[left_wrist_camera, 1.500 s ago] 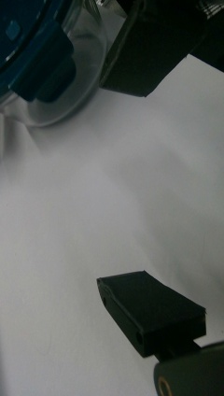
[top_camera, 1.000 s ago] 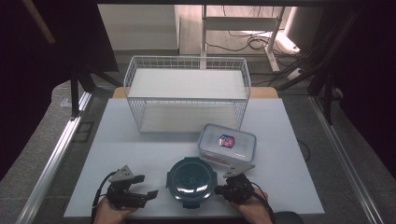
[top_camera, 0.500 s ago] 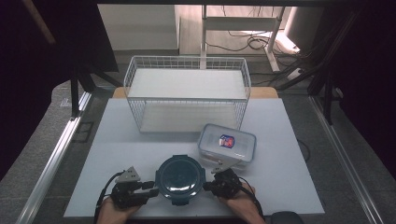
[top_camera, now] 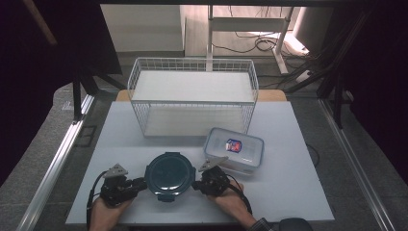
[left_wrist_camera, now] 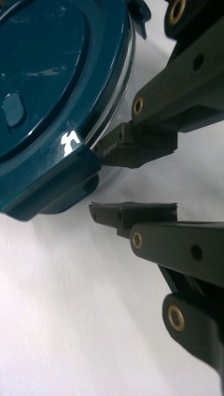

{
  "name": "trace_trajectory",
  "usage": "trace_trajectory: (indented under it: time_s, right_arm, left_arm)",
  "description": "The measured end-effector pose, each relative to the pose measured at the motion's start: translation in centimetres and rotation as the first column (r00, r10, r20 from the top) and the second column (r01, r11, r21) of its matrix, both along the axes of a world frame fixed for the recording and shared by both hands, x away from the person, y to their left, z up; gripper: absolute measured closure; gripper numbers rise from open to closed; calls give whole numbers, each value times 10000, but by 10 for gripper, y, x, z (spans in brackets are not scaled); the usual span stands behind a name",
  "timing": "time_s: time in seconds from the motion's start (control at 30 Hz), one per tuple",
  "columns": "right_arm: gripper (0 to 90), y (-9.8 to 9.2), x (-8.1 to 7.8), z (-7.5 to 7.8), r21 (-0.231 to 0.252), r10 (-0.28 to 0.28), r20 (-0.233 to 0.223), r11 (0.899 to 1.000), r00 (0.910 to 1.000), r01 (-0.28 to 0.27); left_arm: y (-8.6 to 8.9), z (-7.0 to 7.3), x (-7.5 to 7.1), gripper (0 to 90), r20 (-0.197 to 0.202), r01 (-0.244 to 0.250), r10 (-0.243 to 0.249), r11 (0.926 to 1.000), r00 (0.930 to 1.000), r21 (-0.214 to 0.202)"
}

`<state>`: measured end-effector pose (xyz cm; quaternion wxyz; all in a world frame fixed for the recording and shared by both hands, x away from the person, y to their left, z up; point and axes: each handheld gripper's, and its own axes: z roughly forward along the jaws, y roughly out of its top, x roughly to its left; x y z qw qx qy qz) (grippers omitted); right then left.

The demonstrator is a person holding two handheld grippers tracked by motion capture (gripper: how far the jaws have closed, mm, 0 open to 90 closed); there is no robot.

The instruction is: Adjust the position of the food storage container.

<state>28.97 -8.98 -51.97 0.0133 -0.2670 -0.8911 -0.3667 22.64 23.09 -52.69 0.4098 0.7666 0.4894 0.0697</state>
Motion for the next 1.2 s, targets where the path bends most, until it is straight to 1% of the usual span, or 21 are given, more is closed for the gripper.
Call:
trace_trajectory:
  time_s: [0.03, 0.1, 0.13, 0.17, 0.27, 0.3, 0.37, 0.4, 0.43, 0.5, 0.53, 0.57, 0.6, 0.63, 0.67, 0.73, 0.83, 0.87, 0.93, 1.07, 1.2]
  right_arm:
    - [898, 3, 1, 0, -46, 48, 86, 10000, 10000, -48]
    - [897, 3, 2, 0, -92, 154, 194, 9998, 9997, -152]
    - [897, 1, 1, 1, -54, 156, 196, 9999, 9997, -155]
    - [897, -1, 1, 3, -43, 146, 257, 9999, 9996, -145]
    - [895, -12, 1, 11, -89, -36, 638, 10000, 9980, 42]
    - [892, -17, 1, 14, 19, -163, 665, 9999, 9976, 162]
    - [881, -27, 2, 17, 81, -390, 737, 9992, 9965, 385]
    - [872, -32, 2, 19, 95, -480, 796, 9988, 9957, 474]
    - [856, -37, 2, 20, 96, -608, 773, 9981, 9952, 602]
    - [823, -46, 0, 22, 62, -739, 876, 9973, 9934, 736]
    - [800, -50, -1, 23, 14, -787, 951, 9969, 9924, 790]
    - [800, -50, -1, 23, 14, -787, 951, 9969, 9924, 790]
    - [758, -59, -4, 27, -49, -889, 1064, 9959, 9903, 900]
    - [743, -62, -5, 27, -52, -913, 1092, 9957, 9898, 924]
    - [728, -66, -6, 28, -42, -965, 1109, 9952, 9891, 976]
    - [706, -72, -6, 30, -25, -1053, 1110, 9943, 9882, 1062]
    - [686, -77, -7, 30, -40, -1116, 1076, 9936, 9879, 1127]
    - [679, -78, -7, 30, -59, -1130, 1055, 9934, 9880, 1142]
    - [668, -79, -8, 29, -127, -1092, 1068, 9937, 9883, 1112]
    - [658, -80, -8, 27, -189, -1080, 1028, 9937, 9888, 1105]
    - [655, -81, -8, 27, -216, -1068, 1012, 9938, 9891, 1095]
  left_arm:
    - [9, 2, 0, 701, -88, -56, 54, 9997, 9999, -254]
    - [13, 3, -1, 707, -90, -10, 7, 9995, 10000, -310]
    - [14, 9, -7, 733, 66, -106, 106, 9999, 9999, 90]
    - [13, 13, -11, 762, 299, -175, 169, 9996, 9994, 225]
    - [12, 24, -18, 818, 564, -101, 111, 9998, 9983, -194]
    - [4, 36, -25, 832, 845, 21, 15, 9991, 9964, -415]
    - [-11, 43, -29, 855, 1054, 588, -502, 9950, 9932, -806]
    - [-11, 43, -29, 865, 1054, 588, -502, 9950, 9932, -806]
    - [-33, 46, -32, 876, 1143, 1161, -1069, 9902, 9877, -770]
    - [-54, 45, -34, 887, 1056, 1854, -1765, 9793, 9786, -809]
    - [-54, 45, -34, 890, 1056, 1854, -1765, 9793, 9786, -809]
    - [-64, 44, -34, 890, 994, 2194, -2113, 9724, 9724, -796]
    - [-80, 42, -34, 894, 810, 2715, -2641, 9571, 9611, -1013]
    - [-87, 40, -33, 897, 703, 2870, -2804, 9510, 9573, -1149]
    - [-93, 38, -31, 899, 632, 2948, -2892, 9488, 9552, -1130]
    - [-104, 34, -28, 899, 516, 2993, -2961, 9513, 9538, -734]
    - [-113, 30, -25, 900, 551, 2600, -2601, 9656, 9640, 83]
    - [-111, 29, -23, 900, 562, 2565, -2563, 9665, 9650, 46]
    - [-107, 28, -20, 900, 384, 2645, -2628, 9631, 9641, -505]
    - [-105, 27, -19, 900, 470, 2667, -2648, 9629, 9632, -400]
    - [-99, 27, -13, 900, 523, 2509, -2489, 9673, 9671, -367]
